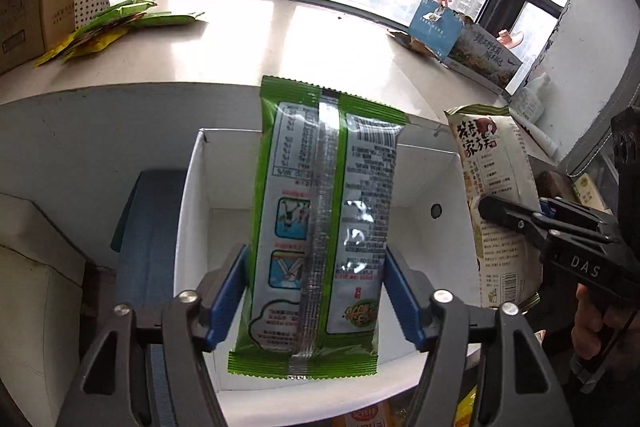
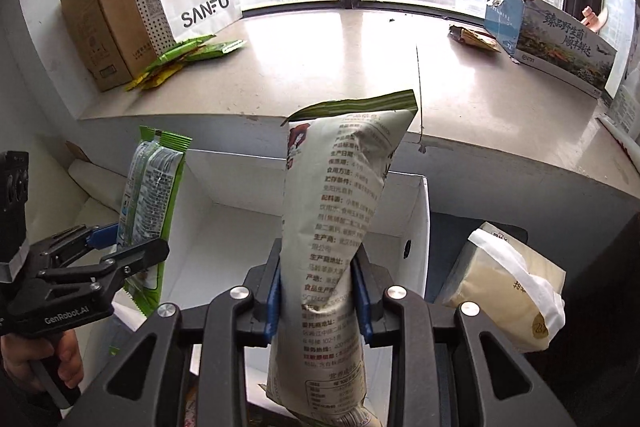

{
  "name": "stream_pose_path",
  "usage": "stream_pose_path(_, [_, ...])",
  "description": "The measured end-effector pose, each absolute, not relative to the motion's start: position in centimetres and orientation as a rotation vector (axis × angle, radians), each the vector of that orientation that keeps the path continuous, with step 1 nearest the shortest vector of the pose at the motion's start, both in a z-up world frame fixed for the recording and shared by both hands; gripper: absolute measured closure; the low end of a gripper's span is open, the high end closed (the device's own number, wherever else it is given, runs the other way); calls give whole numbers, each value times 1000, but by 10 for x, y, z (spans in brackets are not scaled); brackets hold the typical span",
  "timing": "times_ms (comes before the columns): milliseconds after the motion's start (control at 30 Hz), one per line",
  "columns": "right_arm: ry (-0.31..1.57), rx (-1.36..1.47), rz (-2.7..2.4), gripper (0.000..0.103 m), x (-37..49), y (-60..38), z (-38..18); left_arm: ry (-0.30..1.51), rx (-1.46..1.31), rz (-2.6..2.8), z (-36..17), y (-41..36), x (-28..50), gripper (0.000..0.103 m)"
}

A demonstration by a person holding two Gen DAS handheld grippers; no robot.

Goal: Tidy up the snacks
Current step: 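Carry green stick packs with left gripper while right gripper carries chip bag into box, then grasp the second white chip bag with the right gripper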

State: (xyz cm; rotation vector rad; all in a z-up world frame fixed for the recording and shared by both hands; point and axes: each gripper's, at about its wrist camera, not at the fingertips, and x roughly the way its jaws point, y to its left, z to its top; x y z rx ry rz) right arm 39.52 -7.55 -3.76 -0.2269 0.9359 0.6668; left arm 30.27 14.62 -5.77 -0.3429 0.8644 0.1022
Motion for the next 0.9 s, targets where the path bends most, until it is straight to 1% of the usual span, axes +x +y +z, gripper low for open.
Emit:
stream_pose_path(33, [941,-247,649,54,399,-74,-43,863,-330,137,-60,148,304,15])
stream_pose_path(67, [949,-260,630,39,402,-73,-47,862,-333,149,-62,151,304,0])
stream_pose_path(100, [960,-256,621,7,404,-75,-51,857,-343,146,-64,155,303,0])
stream_pose_path(133, [966,-233,641,0,405,-78,-53,852,-353,123,-64,156,300,0])
stream_pose_path(200, [940,-198,679,0,400,-87,-51,859,-332,115,-62,153,297,0])
stream_pose_path(367, [782,-170,689,0,379,-103,-30,842,-213,135,-55,140,285,0])
stream_pose_path(500, [702,-181,724,0,353,-113,-11,793,-213,110,-47,135,261,0])
stream_pose_path(567, [642,-180,721,0,333,-122,0,744,-200,112,-41,131,242,0])
stream_pose_path(667, [606,-171,727,0,302,-139,12,752,-182,70,-31,118,215,0])
stream_pose_path(767, [568,-144,735,0,267,-161,22,691,-143,68,-18,99,174,0])
stream_pose_path(900, [494,-122,734,0,212,-195,27,639,-171,62,-12,84,119,0])
